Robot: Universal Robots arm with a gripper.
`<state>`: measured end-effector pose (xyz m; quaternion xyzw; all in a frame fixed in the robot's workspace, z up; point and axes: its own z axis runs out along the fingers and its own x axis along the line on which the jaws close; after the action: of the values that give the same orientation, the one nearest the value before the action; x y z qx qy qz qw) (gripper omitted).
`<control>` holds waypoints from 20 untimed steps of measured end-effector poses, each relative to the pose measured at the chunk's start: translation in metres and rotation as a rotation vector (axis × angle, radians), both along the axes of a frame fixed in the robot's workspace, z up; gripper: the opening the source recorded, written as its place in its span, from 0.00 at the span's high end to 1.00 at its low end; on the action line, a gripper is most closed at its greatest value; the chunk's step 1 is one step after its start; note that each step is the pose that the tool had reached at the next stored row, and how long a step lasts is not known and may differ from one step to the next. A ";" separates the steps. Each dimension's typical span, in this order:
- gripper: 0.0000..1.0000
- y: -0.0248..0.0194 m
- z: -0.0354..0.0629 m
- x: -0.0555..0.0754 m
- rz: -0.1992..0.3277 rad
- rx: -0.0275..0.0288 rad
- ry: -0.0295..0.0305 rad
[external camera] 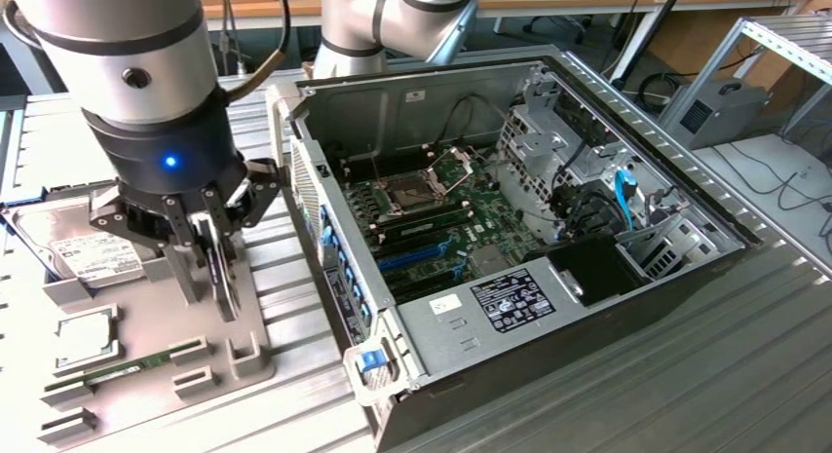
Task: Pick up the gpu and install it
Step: 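Pick up the gpu and move the gpu toward the slot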
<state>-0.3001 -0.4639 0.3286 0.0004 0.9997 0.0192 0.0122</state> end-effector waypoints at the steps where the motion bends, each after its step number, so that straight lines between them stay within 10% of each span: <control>1: 0.73 0.0000 0.0030 0.000 0.000 0.0000 -0.0001; 20: 0.73 0.0009 0.0584 0.000 -0.001 -0.0038 0.0000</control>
<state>-0.3001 -0.4630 0.3870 0.0010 0.9998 0.0173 0.0122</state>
